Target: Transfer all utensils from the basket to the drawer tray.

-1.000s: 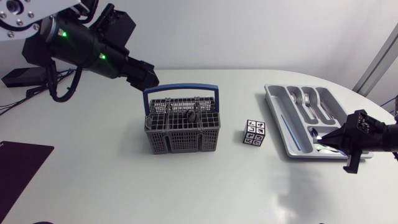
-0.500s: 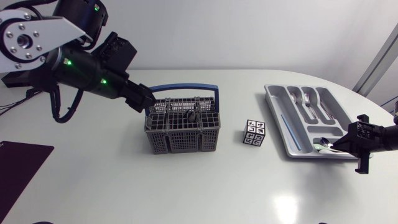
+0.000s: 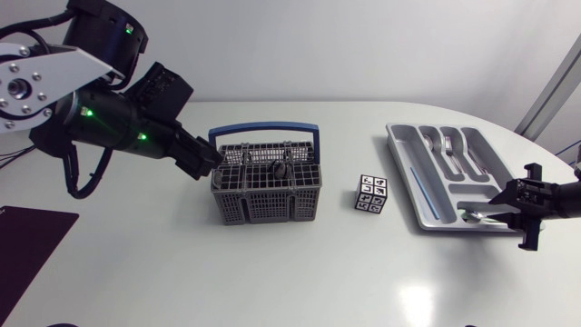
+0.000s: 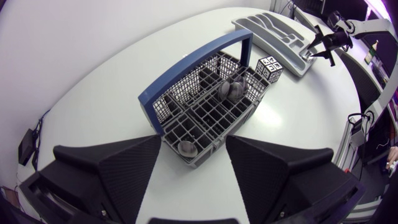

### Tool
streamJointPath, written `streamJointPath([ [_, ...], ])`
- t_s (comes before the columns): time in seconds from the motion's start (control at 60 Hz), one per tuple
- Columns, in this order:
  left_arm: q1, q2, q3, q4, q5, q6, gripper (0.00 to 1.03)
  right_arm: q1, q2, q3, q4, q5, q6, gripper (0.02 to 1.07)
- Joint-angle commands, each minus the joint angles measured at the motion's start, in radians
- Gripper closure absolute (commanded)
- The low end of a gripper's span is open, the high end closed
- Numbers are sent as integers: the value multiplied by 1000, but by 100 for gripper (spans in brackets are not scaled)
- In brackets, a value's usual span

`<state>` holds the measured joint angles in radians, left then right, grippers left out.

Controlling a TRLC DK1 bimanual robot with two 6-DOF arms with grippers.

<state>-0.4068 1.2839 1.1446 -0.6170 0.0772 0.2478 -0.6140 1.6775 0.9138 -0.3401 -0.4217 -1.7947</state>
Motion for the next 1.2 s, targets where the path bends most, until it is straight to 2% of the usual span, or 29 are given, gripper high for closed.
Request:
streamJointPath([
  [0.0, 2, -29, -42, 11, 3, 28, 30, 37, -90, -29, -23, -5, 58, 45],
  [0.05, 3, -37, -54, 16, 4, 36, 30, 66, -131, -32, -28, -8, 141, 40],
  [0.283, 5, -78, -128, 46, 6, 77, 30, 278, -321, -61, -102, -5, 474, 40],
  [0.567, 16, -149, -229, 91, 16, 151, 30, 658, -476, -3, -229, 63, 936, 40],
  [0.8, 94, -161, -302, 155, 105, 235, 30, 961, -443, 94, -234, 139, 1262, 40],
  [1.183, 217, -167, -437, 300, 248, 387, 30, 1194, -205, 306, -226, 143, 1566, 40],
])
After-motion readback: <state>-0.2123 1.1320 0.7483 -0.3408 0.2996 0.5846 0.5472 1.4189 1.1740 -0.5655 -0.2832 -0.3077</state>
